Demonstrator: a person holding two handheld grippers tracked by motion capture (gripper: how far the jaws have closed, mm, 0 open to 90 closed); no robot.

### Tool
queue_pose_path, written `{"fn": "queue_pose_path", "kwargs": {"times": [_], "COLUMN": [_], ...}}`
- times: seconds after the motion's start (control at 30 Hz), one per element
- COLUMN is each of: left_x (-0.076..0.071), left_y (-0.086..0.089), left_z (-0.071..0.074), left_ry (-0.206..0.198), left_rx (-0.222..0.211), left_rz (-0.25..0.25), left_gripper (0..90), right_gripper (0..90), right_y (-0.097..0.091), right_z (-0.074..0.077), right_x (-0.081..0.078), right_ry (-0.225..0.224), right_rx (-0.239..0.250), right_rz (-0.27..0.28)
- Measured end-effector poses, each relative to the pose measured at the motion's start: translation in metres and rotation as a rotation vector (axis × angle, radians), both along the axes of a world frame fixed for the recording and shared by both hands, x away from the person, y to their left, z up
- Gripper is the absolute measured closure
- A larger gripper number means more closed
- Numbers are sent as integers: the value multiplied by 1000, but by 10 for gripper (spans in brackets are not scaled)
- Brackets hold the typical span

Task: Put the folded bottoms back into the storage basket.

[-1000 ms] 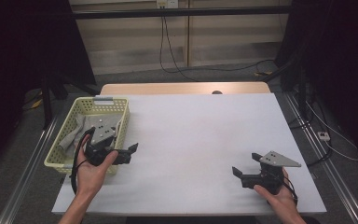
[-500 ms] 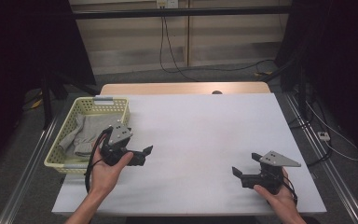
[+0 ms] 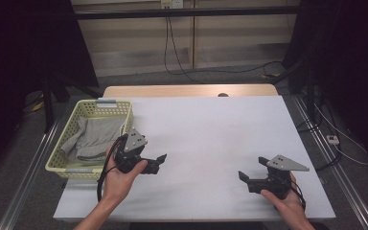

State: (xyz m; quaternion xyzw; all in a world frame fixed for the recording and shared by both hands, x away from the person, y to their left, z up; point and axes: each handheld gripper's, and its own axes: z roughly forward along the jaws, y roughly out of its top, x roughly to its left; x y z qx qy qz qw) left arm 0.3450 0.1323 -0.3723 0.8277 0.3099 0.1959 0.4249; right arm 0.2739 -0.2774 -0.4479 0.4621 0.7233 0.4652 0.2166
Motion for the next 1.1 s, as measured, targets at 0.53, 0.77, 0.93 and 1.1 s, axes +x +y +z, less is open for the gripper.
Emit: {"fn": "queue_pose_path", "kwargs": {"times": [0.53, 0.77, 0.93, 1.1], "left_x": [-3, -4, -5, -7], "left_y": [-3, 7, 13, 18], "left_z": [-22, -34, -41, -48], "left_ry": [27, 49, 60, 60], "left_rx": [-12, -34, -41, -50], "left_rz": [5, 28, 39, 58], "left_gripper": [63, 63, 62, 63], "right_gripper": [46, 46, 46, 46], "right_y": [0, 1, 1, 1], "right_z": [0, -1, -1, -1], "right_x": [1, 1, 2, 2], "right_ry": [2, 8, 8, 5], "right_rx": [3, 4, 3, 2], "right_rz": [-3, -6, -7, -6]}}
